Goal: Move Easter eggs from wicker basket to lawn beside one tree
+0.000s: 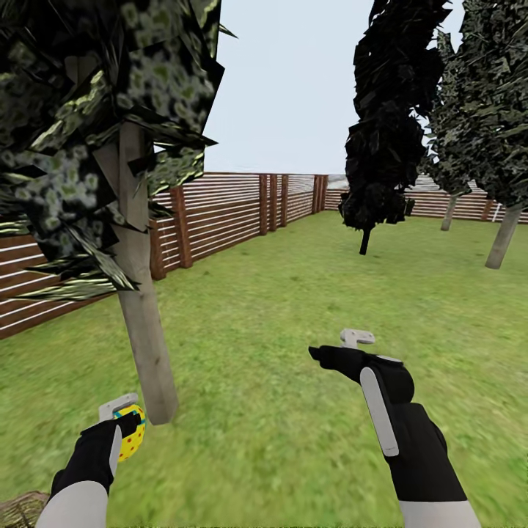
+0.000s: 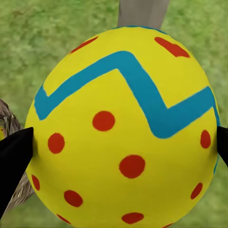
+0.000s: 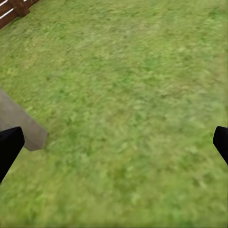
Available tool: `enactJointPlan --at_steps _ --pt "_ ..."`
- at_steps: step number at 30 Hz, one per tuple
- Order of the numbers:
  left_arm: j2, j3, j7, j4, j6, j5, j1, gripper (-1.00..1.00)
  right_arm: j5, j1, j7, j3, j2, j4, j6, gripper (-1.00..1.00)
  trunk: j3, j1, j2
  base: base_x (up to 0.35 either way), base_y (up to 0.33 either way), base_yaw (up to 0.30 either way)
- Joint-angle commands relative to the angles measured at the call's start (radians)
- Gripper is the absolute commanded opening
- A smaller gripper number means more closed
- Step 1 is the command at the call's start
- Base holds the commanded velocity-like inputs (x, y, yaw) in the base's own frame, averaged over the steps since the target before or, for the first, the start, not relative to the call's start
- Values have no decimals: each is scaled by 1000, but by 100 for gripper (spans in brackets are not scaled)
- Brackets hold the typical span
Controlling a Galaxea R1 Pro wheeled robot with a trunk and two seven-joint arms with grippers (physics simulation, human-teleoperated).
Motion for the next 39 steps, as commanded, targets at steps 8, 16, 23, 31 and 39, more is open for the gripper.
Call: enactJointPlan --at_steps 8,16,23,31,39 --pt "-1 3 0 -1 -16 -4 -1 -100 -9 -1 -8 0 0 0 4 100 -14 0 -1 0 0 0" --pt "-1 2 1 0 -19 -4 -1 -100 -9 -1 -8 0 -8 1 4 100 -27 0 -1 0 0 0" --pt "0 1 7 34 -22 -4 -1 -100 -9 -1 -8 0 -11 1 4 100 -39 0 -1 0 0 0" --pt "0 -13 7 37 -22 -4 -1 -100 -9 -1 -8 -2 -15 2 4 100 -52 0 -1 0 -96 0" --pt "1 -28 10 47 -30 -4 -1 -100 -10 -1 -8 -23 -18 2 4 100 -65 0 -1 0 -266 0"
